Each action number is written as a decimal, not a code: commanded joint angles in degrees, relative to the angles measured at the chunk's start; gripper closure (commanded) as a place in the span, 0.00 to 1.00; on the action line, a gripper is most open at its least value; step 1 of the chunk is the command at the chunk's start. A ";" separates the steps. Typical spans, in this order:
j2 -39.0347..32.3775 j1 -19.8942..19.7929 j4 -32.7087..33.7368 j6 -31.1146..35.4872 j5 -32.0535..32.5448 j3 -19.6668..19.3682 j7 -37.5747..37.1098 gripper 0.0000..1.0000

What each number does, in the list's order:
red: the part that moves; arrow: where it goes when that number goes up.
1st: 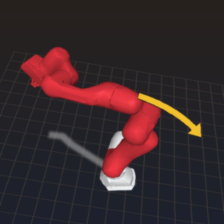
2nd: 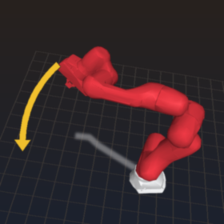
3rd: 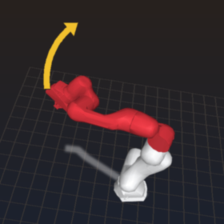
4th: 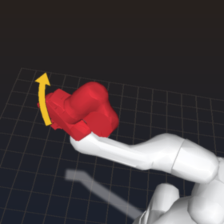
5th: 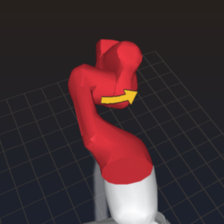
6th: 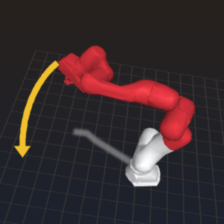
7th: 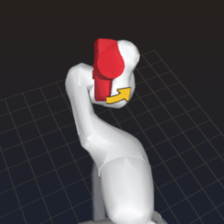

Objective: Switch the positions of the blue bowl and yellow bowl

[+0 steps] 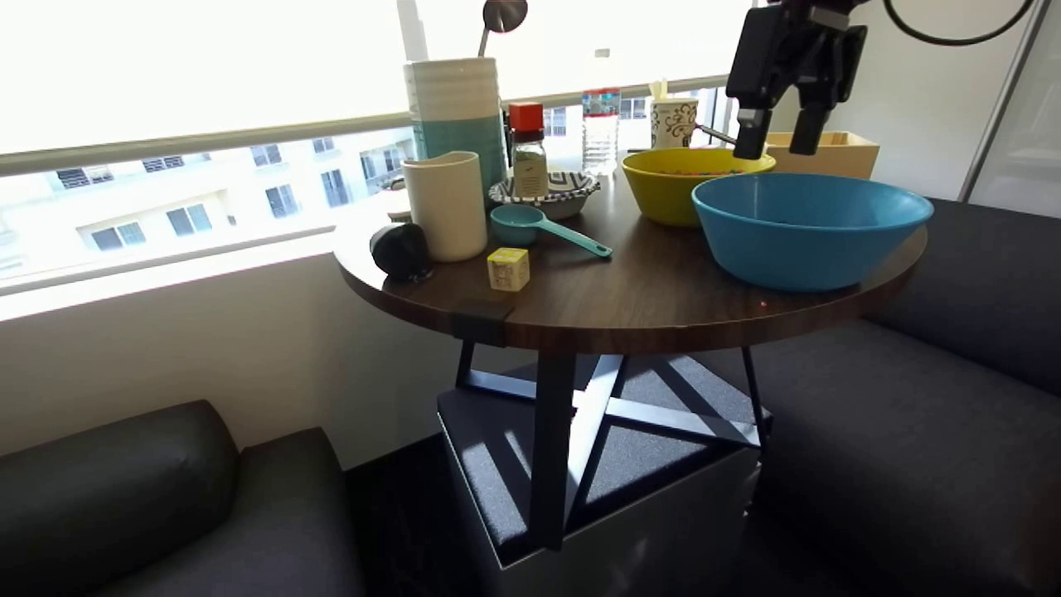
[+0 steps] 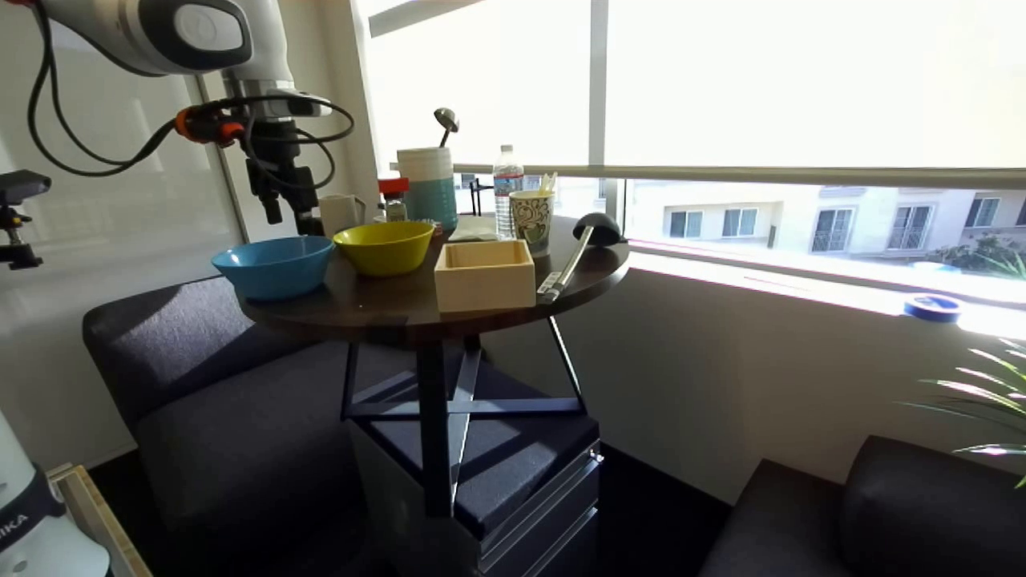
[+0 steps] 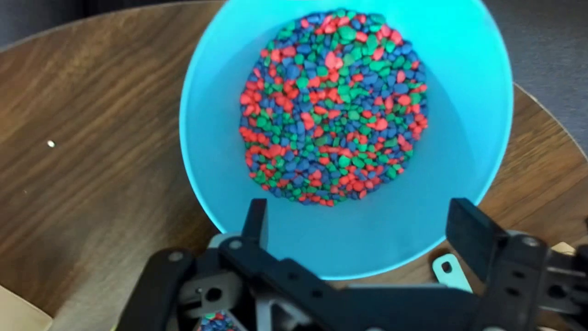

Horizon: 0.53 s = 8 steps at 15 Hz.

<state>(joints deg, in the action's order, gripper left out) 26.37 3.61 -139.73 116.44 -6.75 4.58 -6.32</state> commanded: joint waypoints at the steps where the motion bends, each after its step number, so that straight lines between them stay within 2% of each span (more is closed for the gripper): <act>1: 7.53 -2.44 -6.21 0.13 3.86 1.88 -7.53 0.00; 5: 11.13 -5.13 -9.33 -0.72 6.91 2.15 -12.00 0.00; 8: 11.83 -6.83 -10.74 -0.94 8.00 1.17 -12.25 0.00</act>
<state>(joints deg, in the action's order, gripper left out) 35.85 -1.42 -148.37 116.08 -0.58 5.71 -17.15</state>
